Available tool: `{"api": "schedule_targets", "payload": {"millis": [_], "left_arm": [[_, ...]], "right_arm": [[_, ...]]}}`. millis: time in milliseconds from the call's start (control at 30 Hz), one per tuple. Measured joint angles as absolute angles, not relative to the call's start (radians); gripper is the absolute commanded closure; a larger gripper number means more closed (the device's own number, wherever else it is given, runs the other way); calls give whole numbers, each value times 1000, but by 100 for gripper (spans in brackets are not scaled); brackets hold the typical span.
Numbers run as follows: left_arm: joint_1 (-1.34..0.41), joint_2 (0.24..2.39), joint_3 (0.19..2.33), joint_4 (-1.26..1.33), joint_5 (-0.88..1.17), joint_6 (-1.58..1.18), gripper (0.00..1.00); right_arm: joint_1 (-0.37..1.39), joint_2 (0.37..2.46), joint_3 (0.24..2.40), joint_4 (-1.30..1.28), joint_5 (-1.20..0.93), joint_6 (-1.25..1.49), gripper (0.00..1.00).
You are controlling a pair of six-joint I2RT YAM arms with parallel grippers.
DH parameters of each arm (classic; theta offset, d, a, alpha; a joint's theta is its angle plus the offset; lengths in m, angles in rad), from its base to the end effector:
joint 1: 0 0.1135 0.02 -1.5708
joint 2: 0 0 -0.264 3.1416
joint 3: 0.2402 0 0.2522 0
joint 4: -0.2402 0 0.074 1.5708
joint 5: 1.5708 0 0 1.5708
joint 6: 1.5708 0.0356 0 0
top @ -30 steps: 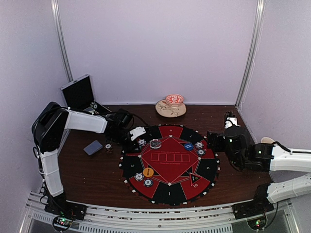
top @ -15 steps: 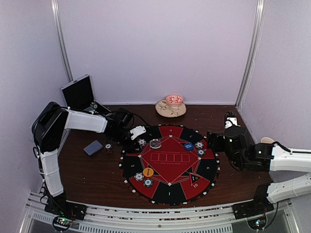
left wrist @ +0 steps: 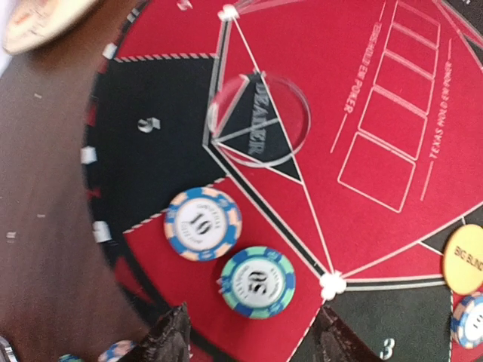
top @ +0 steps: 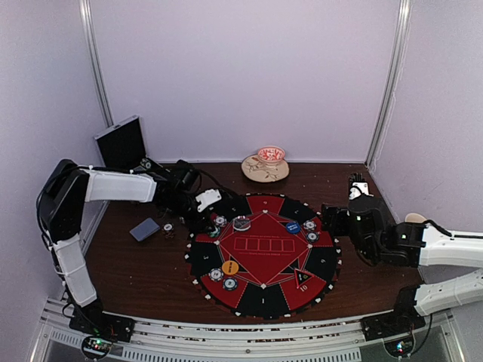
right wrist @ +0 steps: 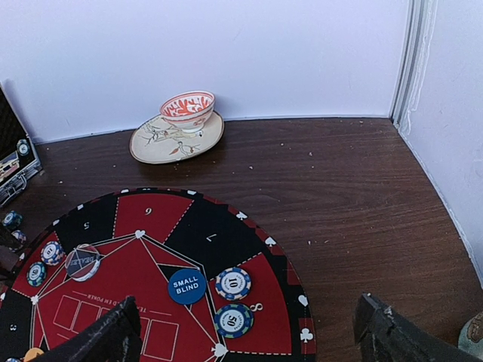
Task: Distribute texas hold em gaming equipment
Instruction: Place the pile of poker chips at the dealer area, then pick up the pile of poker chips from the pile of poker chips.
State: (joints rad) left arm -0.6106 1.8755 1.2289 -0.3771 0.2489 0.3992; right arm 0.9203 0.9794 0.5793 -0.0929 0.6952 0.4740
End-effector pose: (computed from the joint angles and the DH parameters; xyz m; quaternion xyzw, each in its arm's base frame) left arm 0.3123 -0.2293 0.1730 0.4915 0.8199 -0.1471 0.2540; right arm 0.1460 0.1542 0.2445 -0.0081 0.8256 0.0856 0.5576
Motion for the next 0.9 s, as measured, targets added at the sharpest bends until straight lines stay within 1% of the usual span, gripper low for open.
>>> {"api": "schedule_targets", "payload": {"millis": [167, 300, 567, 900], "left_arm": [[-560, 1742, 1200, -398, 252, 422, 31], [-485, 1642, 1129, -401, 264, 434, 27], [-336, 1588, 994, -437, 331, 459, 23], [-321, 1575, 932, -413, 299, 466, 25]], "right_arm": [[920, 976, 579, -93, 691, 474, 0], [920, 976, 579, -93, 683, 474, 1], [921, 988, 579, -92, 677, 474, 1], [921, 993, 579, -93, 676, 474, 1]]}}
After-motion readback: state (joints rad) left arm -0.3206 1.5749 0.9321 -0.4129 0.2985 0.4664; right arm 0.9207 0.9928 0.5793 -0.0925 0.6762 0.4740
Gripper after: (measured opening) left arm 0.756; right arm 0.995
